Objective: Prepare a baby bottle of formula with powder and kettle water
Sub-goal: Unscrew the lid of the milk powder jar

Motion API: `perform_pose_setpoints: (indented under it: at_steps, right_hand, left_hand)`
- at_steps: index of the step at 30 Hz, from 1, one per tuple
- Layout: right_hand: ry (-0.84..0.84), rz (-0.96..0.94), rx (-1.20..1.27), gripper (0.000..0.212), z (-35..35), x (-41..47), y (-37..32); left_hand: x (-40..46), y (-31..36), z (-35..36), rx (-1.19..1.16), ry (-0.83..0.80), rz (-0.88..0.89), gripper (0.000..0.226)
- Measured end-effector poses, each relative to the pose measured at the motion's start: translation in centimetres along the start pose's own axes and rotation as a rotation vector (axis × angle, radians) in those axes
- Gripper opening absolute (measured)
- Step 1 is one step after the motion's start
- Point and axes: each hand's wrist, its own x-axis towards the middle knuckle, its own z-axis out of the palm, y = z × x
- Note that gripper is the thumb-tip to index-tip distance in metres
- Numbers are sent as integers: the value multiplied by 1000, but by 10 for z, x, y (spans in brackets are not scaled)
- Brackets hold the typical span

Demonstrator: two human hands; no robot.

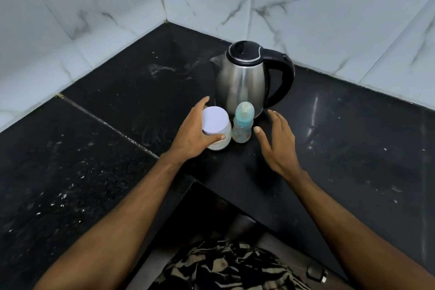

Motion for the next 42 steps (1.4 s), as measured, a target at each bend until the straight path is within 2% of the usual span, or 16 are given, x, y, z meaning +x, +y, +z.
perform_pose_setpoints:
  at_steps: [7, 13, 22, 26, 28, 31, 33, 37, 42]
  right_hand:
    - [29, 65, 151, 48, 14, -40, -18]
    - [-53, 2, 190, 46, 28, -53, -42]
    - [-71, -117, 154, 44, 32, -38, -72]
    - [-130, -225, 24, 55, 29, -20, -92]
    - [-195, -289, -86, 65, 29, -10, -105]
    - [-344, -349, -316, 82, 31, 3, -121]
    - [-392, -371, -458, 86, 35, 10, -127]
    - [-356, -399, -542, 78, 44, 20, -133]
    - [-368, -489, -486, 68, 50, 29, -127]
  left_hand:
    - [-46, -2, -16, -84, -21, 5, 110]
    - [-62, -13, -18, -129, -21, -10, 110]
    - [-64, -21, -17, -207, -32, -37, 115]
    - [-74, -25, 2, -342, 15, -132, 124]
    - [-78, -23, 15, -377, 89, -171, 119]
    - [-71, -18, 22, -387, 182, -117, 80]
    - [-61, -22, 19, -397, 129, -68, 61]
    - [-50, -35, 5, -353, 1, -73, 81]
    - [-51, -42, 0, -296, -30, -167, 94]
